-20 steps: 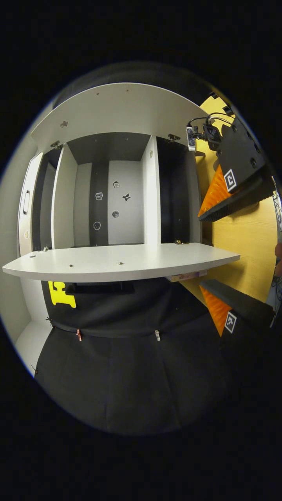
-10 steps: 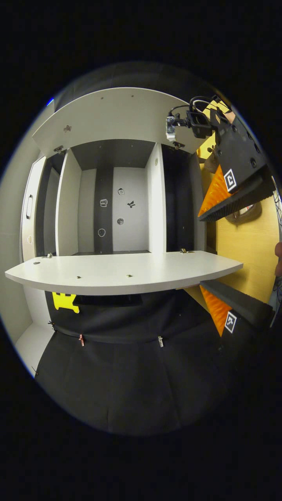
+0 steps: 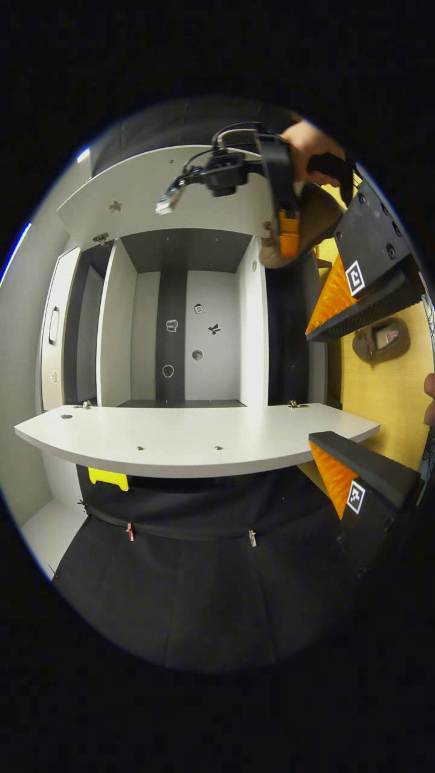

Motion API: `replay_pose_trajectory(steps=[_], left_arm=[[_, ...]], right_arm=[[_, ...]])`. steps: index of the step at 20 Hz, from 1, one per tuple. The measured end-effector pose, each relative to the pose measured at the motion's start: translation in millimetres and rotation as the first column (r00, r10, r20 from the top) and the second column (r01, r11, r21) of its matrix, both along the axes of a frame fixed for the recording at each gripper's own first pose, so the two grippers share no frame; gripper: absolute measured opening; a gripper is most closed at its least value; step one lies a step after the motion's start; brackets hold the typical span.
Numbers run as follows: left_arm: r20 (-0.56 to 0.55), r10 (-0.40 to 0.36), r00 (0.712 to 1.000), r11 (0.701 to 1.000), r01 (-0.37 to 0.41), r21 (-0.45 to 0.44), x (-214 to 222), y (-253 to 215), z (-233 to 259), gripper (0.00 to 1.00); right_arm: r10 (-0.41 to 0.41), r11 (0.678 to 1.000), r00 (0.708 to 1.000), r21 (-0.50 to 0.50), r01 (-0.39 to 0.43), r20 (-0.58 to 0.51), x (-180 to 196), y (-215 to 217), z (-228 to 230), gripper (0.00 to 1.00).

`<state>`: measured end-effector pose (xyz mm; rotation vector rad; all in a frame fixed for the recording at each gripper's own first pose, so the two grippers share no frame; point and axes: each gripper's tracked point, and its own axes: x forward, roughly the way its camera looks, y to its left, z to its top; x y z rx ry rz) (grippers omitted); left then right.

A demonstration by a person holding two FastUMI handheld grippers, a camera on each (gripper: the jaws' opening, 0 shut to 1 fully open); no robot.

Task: Grab one shoe with the right hand and put it into the shoe cabinet, grab the other shoe with the left hand and put it into the shoe cabinet; then close the right door with the right hand and the left door with the left hand.

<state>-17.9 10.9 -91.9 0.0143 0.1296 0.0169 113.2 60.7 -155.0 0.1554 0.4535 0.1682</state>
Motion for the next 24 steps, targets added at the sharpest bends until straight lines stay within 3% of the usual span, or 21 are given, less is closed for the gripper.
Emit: replay_pose_trajectory(steps=[4, 8, 16, 24], left_arm=[[0.006, -0.010, 1.000, 1.000, 0.010, -0.018, 3, -13, 1, 0.95], [0.011, -0.028, 1.000, 0.999, 0.029, -0.023, 3, -28, 2, 0.95], [-0.016, 0.011, 1.000, 0.999, -0.011, -0.039, 4, -30, -4, 0.95], [-0.064, 0.073, 0.995, 0.996, -0.076, -0.045, 4, -22, -22, 0.95]], right_arm=[[0.009, 1.000, 0.999, -0.016, -0.008, 0.047, 48, 1, 51, 0.08], [0.011, 1.000, 0.999, -0.011, -0.011, 0.043, 104, 3, 66, 0.08], [0.001, 0.998, 0.997, -0.060, 0.003, 0.075, 208, 5, 66, 0.08], [-0.017, 0.998, 0.999, -0.063, 0.019, 0.031, 283, 15, 25, 0.08]])
